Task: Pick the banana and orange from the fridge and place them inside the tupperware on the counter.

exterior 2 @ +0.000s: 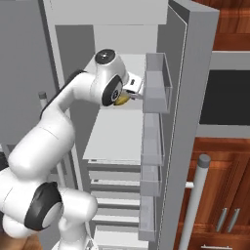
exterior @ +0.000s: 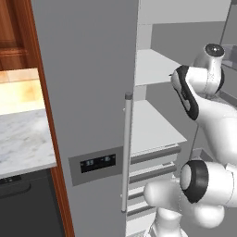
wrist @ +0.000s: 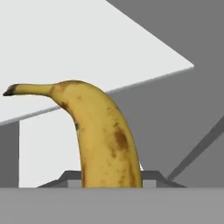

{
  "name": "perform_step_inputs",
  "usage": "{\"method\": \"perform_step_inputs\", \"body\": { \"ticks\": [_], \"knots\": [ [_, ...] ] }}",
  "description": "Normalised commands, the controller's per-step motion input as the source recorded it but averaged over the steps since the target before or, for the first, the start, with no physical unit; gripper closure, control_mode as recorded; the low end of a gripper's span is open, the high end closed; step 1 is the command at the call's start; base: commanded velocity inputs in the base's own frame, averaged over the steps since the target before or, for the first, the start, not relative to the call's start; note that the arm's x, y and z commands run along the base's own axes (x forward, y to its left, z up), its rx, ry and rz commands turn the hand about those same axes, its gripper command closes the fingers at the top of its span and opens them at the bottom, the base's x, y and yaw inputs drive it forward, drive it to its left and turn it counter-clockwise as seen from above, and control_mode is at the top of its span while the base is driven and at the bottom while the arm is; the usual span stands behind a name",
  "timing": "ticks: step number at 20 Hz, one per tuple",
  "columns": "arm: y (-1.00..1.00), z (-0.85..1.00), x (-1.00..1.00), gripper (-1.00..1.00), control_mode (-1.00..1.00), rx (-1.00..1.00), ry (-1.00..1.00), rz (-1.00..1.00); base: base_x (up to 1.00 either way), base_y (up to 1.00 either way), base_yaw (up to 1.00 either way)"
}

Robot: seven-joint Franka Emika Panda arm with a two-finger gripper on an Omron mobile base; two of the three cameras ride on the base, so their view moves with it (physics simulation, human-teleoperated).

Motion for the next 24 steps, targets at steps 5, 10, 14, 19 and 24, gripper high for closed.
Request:
{"method": "perform_step_inputs", "body": {
  "ticks": [5, 10, 14, 19, 24],
  "knots": [
    [0.33, 0.09, -0.87, 1.0, -1.0, 0.0, 0.1, 0.0, 0.0, 0.0, 0.0],
    [0.41, 0.12, -0.79, 1.0, -1.0, 0.0, 0.16, 0.0, 0.0, 0.0, 0.0],
    [0.32, 0.15, -0.72, 1.0, -1.0, 0.02, 0.17, 0.0, 0.0, 0.0, 0.0],
    [0.31, 0.09, -0.69, 1.0, -1.0, 0.0, 0.21, 0.0, 0.0, 0.0, 0.0],
    [0.19, 0.0, -0.42, 1.0, 1.0, 0.0, 0.05, 0.0, -0.33, 0.15, 0.0]
  ]
}}
